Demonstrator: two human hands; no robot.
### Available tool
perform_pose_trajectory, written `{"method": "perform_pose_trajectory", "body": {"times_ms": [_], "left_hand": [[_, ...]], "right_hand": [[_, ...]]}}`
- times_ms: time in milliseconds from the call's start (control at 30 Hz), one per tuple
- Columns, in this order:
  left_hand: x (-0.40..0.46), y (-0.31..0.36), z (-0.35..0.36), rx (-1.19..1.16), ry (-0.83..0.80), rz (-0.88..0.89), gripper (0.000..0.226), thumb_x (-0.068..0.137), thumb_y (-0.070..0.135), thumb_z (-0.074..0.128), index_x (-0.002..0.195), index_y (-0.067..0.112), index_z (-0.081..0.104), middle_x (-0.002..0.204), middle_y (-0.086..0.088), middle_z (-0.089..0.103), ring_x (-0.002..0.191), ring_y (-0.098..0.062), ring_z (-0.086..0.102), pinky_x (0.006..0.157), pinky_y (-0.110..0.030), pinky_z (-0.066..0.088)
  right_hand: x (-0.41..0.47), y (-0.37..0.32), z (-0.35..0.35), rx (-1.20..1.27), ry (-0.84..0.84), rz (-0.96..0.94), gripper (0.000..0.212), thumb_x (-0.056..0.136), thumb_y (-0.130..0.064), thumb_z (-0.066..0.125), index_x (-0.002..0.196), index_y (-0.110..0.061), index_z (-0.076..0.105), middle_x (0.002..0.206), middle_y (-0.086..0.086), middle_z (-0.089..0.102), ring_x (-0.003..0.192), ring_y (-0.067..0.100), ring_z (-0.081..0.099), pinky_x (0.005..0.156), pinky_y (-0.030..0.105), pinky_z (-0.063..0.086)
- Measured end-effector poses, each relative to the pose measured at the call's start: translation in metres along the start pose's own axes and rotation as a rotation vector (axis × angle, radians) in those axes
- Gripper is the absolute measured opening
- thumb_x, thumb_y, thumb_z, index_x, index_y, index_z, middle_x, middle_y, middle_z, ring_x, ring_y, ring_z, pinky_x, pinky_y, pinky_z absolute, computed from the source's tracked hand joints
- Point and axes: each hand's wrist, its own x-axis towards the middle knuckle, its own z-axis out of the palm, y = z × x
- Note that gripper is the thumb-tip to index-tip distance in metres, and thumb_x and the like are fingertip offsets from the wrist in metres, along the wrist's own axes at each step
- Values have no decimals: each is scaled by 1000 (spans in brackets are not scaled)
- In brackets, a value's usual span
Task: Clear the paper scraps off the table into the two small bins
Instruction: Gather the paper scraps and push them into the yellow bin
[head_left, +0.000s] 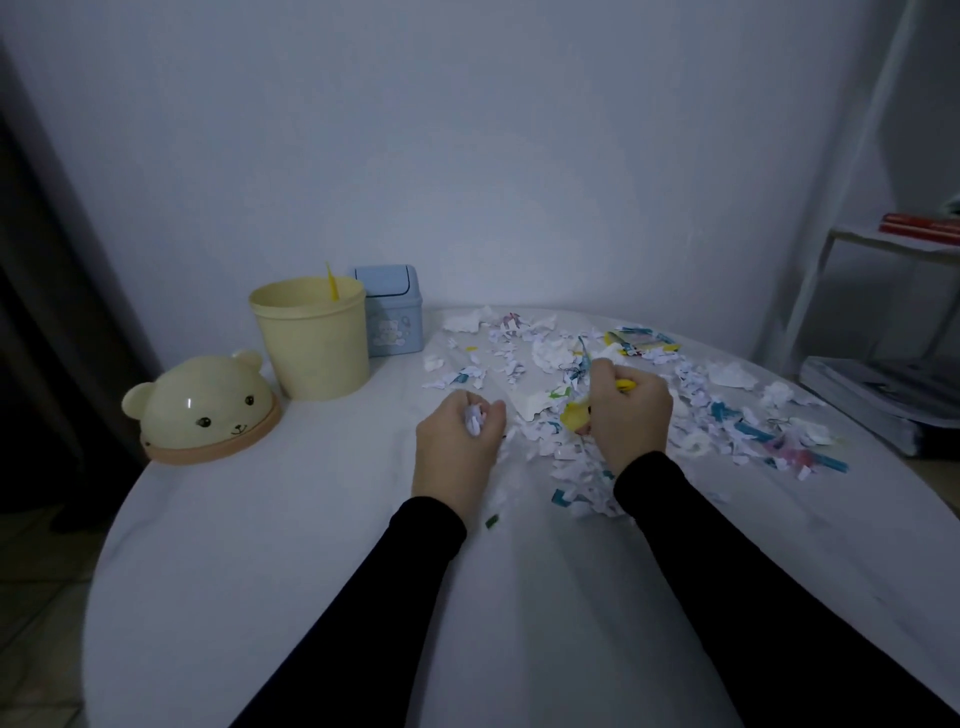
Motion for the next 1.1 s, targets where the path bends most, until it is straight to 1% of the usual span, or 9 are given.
{"method": "perform_pose_trajectory", "body": {"times_ms": [67, 200, 333, 533, 633, 733, 867, 933, 1100], "left_hand": [[5, 2, -5, -69, 36, -7, 10, 86, 23, 63, 85, 14, 57, 72, 7, 58, 62, -1, 52, 55, -2, 38], [24, 6, -21, -99, 24, 41, 3, 88, 24, 61, 90, 23, 62, 78, 16, 60, 69, 19, 53, 61, 4, 36], [53, 11, -39, -105, 12, 80, 16, 88, 25, 63, 74, 16, 63, 65, 11, 58, 57, 9, 52, 54, -3, 38], [99, 22, -67, -276, 88, 63, 36, 89, 30, 62, 91, -6, 63, 74, -5, 55, 56, -5, 50, 54, -18, 43], [129, 42, -88, -287, 116, 117, 27, 90, 32, 61, 83, 6, 65, 76, -2, 60, 65, -6, 57, 65, -24, 50], [164, 59, -108, -220, 161, 186, 20, 89, 38, 61, 79, 22, 66, 78, 4, 66, 82, -15, 63, 82, -36, 52], [208, 63, -133, -160, 242, 229, 31, 90, 41, 59, 91, 12, 67, 87, 0, 68, 85, -16, 64, 82, -38, 53], [225, 53, -142, -137, 273, 241, 31, 90, 40, 57, 89, 10, 65, 84, 0, 66, 81, -16, 63, 79, -38, 53], [253, 11, -152, -47, 267, 169, 30, 90, 36, 54, 82, 8, 60, 78, -3, 65, 77, -20, 60, 73, -33, 48]], "right_hand": [[3, -8, 10, 55, 20, 46, 49, 86, -17, 52, 43, -3, 32, 38, 2, 28, 36, 15, 29, 37, 21, 23], [13, -29, 36, 177, -2, 173, 46, 86, -17, 51, 46, -12, 30, 29, -8, 26, 31, 9, 26, 37, 20, 24], [28, -53, 65, 254, -26, 168, 44, 85, -18, 51, 46, -12, 31, 35, -3, 30, 40, 21, 36, 42, 20, 29], [45, -80, 118, 327, -99, 178, 42, 84, -20, 52, 46, -10, 38, 30, -4, 35, 39, 22, 39, 40, 20, 31], [56, -99, 147, 387, -131, 176, 38, 77, -26, 52, 43, -14, 39, 42, 10, 42, 48, 28, 45, 50, 29, 34], [68, -120, 172, 443, -174, 179, 43, 81, -24, 51, 41, -14, 41, 37, 6, 46, 40, 25, 48, 45, 21, 35], [76, -149, 212, 503, -246, 201, 37, 83, -23, 50, 48, -13, 40, 43, 8, 45, 41, 24, 45, 42, 17, 31], [77, -162, 233, 531, -277, 226, 34, 82, -24, 50, 52, -15, 39, 51, 7, 41, 50, 23, 42, 45, 20, 30], [65, -163, 282, 509, -380, 230, 35, 88, -28, 51, 57, -14, 41, 50, 1, 39, 44, 19, 38, 38, 16, 28]]}}
